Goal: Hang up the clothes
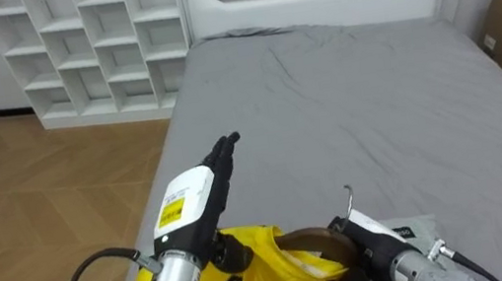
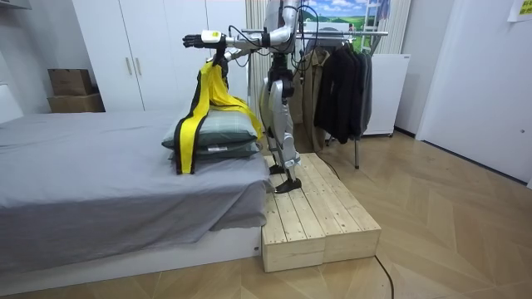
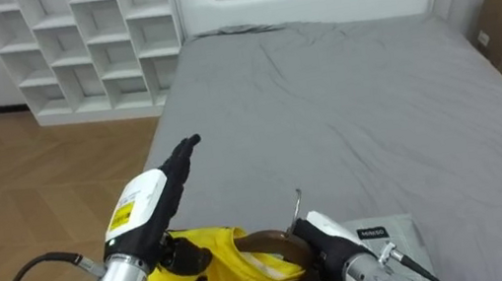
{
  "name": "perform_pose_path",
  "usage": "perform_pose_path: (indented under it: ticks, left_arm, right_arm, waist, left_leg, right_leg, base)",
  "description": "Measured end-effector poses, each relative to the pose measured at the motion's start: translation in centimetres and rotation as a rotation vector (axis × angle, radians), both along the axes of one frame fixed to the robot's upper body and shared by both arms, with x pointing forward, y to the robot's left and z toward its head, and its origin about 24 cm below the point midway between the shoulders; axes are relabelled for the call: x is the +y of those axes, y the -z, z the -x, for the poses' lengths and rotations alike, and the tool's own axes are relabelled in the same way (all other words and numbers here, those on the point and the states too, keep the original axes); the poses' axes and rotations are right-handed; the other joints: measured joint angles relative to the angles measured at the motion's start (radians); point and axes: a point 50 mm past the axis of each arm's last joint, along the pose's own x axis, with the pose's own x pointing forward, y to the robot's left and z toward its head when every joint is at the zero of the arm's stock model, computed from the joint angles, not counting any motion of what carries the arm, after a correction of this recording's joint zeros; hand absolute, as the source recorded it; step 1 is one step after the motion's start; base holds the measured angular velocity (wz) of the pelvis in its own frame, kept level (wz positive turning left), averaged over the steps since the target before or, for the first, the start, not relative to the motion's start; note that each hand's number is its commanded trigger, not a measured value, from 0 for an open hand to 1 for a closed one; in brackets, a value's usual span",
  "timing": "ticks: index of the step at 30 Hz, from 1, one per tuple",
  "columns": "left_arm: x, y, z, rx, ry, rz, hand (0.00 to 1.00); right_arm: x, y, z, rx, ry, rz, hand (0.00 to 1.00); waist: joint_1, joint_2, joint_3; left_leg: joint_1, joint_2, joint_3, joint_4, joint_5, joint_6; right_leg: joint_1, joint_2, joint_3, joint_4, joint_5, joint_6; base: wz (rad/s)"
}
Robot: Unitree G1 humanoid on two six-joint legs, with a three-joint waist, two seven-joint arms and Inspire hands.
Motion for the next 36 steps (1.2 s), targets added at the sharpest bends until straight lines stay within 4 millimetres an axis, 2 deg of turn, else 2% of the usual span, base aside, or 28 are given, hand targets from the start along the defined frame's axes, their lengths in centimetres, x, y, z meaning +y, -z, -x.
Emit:
perform_pose_path:
  ticks: [12, 21, 25, 31, 36]
  left_arm:
    - [0.4, -0.1, -0.1, -0.004, -0.009, 0.0, 0.0]
    - [2.1, 0.2, 0.1, 0.02, -0.047, 0.022, 0.0]
    - [3.5, 0.6, 0.4, 0.035, -0.105, 0.045, 0.0]
    - [7.0, -0.2, 0.3, -0.003, -0.245, 0.06, 0.0]
    - [10.5, 1.0, 2.1, 0.024, -0.382, 0.061, 0.0]
  right_arm:
    - [-0.8, -0.1, -0.1, 0.005, -0.012, 0.058, 1.0]
    - [-2.9, -0.5, 0.0, -0.013, 0.054, 0.064, 1.0]
    - [-3.7, -1.1, 0.5, -0.046, 0.081, 0.061, 1.0]
    - [-5.3, -2.5, 0.8, -0.118, 0.142, 0.056, 1.0]
    - [-7.5, -2.9, 1.2, -0.125, 0.208, 0.079, 1.0]
  waist:
    - [-0.002, 0.002, 0.0002]
    - [-0.003, 0.004, 0.0019]
    - [-0.003, 0.002, 0.001]
    - [0.0, 0.002, -0.0001]
    - [0.001, 0.002, -0.0005]
  left_leg:
    - [0.0, 0.0, 0.001, -0.001, 0.0, 0.0]
    - [0.017, -0.001, 0.0, -0.01, 0.0, 0.0]
    - [0.014, -0.004, 0.004, -0.015, 0.0, 0.0]
    - [0.01, -0.004, 0.002, -0.015, 0.0, 0.0]
    - [0.011, -0.004, 0.001, -0.017, 0.0, 0.0]
  right_leg:
    - [-0.001, 0.0, 0.001, 0.0, 0.0, 0.0]
    - [0.01, -0.001, 0.001, -0.001, -0.001, 0.002]
    - [0.003, -0.001, 0.005, 0.0, -0.002, 0.003]
    - [0.0, -0.002, 0.004, -0.002, -0.002, 0.004]
    - [-0.002, -0.002, 0.002, -0.002, -0.003, 0.004]
  base:
    - [0.0]
    - [-0.01]
    - [-0.01]
    - [-0.01]
    - [0.01]
